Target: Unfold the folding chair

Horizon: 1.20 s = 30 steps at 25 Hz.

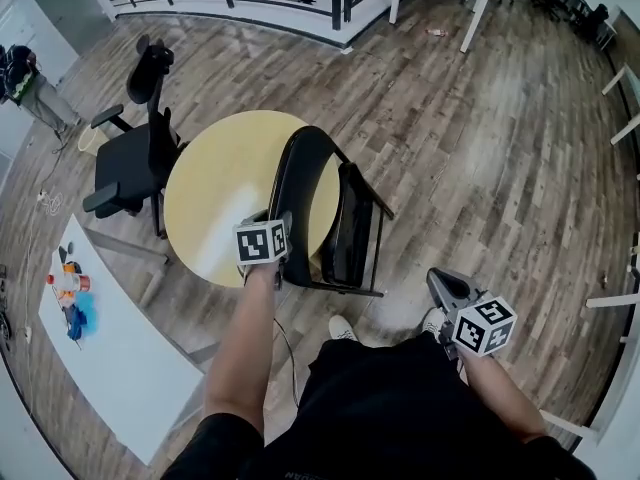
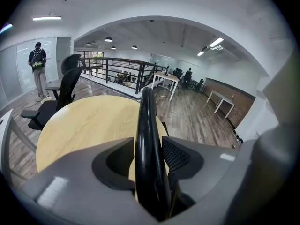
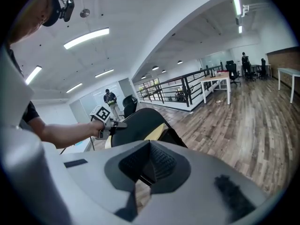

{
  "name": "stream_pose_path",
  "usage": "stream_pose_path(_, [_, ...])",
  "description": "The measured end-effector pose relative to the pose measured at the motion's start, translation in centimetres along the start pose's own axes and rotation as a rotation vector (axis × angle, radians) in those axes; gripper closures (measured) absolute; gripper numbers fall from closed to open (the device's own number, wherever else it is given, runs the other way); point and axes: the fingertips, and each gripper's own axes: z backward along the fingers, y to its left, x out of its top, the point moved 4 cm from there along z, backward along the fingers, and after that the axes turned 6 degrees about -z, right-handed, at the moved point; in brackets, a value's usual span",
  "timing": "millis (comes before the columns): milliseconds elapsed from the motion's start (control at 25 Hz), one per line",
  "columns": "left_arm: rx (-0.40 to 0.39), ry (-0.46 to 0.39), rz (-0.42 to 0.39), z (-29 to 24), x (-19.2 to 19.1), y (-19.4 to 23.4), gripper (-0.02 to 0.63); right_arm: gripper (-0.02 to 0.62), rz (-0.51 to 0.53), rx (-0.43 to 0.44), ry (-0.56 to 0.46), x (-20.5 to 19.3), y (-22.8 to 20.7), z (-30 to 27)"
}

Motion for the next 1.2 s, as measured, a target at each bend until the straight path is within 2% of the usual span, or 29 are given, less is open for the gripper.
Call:
stream_pose_path(160, [0.028,0.007,-0.003,-0.6,0.2,0.0,0.437,0.591,0.01,0.009,-0.005,0.1,-0.6,0.1])
stream_pose_path(360, [0.04,0.048,0.055,-0.7,0.1,-0.1,0.448,0.591,0.024,0.013,0.004,0.8,-2.7,1.4])
stream_pose_path(680, [0.076,0.06,0.081,-0.3,0.3,-1.4,0.456,0.591,0.04,0.017,0.017,1.2,-6.5,4.0])
stream_pose_path(960, [0.072,0.044,0.042,0.3,1.6,-6.1,0.459,0.591,0.035,0.044,0.023,1.0,-8.7,5.3])
stream_pose_path(1200, [0.017,-0.007,0.071,0.9,2.6,-11.5,0.468,0.591,0.017,0.062,0.019,0.3,-10.5,6.3])
